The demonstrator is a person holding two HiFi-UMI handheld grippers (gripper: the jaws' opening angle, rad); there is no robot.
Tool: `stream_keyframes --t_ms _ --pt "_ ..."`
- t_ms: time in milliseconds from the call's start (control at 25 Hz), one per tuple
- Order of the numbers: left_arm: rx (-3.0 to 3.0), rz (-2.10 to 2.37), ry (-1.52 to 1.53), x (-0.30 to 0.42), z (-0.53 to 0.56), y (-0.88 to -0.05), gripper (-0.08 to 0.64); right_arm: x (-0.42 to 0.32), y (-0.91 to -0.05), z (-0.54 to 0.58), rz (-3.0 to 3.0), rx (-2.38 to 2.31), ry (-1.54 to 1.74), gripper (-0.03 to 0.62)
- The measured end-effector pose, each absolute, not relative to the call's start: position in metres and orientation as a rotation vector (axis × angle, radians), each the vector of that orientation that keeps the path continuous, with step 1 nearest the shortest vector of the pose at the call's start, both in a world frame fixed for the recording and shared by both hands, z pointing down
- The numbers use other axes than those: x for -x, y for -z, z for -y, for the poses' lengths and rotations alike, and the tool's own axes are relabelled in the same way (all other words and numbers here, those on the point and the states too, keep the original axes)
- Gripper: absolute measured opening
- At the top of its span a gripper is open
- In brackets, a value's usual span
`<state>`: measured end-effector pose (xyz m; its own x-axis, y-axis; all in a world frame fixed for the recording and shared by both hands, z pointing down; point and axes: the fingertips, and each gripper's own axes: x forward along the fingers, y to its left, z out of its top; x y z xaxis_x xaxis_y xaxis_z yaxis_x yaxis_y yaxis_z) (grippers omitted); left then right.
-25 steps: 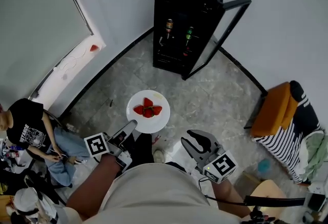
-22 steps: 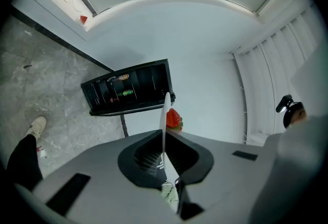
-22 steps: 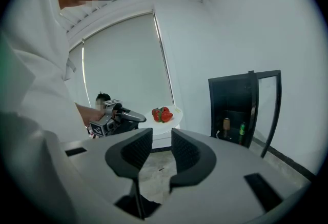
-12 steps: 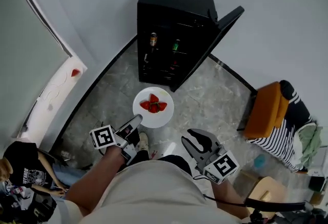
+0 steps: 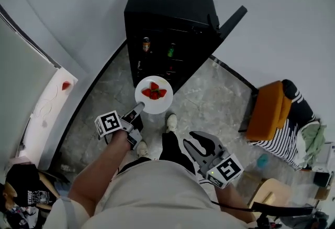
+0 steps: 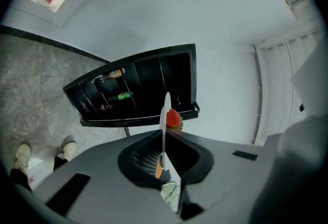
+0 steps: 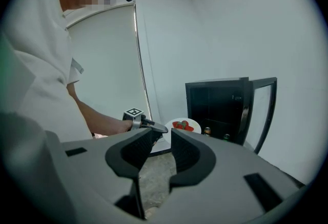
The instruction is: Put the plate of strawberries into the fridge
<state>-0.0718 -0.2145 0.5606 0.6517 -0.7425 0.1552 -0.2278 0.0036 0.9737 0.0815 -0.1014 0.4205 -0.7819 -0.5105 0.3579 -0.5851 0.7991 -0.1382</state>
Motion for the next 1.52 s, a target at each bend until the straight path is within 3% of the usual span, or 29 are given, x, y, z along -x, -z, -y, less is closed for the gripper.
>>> stream_keyframes --t_ms 680,1520 --pt "-1.408 1.048 0.62 0.036 0.444 -0.649 0.025 -0.155 -0.428 0.276 2.666 -0.59 -0.323 0.123" --pt "-1.254 1.337 0.466 0.041 0.567 -0.739 0.028 -0.24 -0.458 0.353 2.546 -0.633 -0.421 0.123"
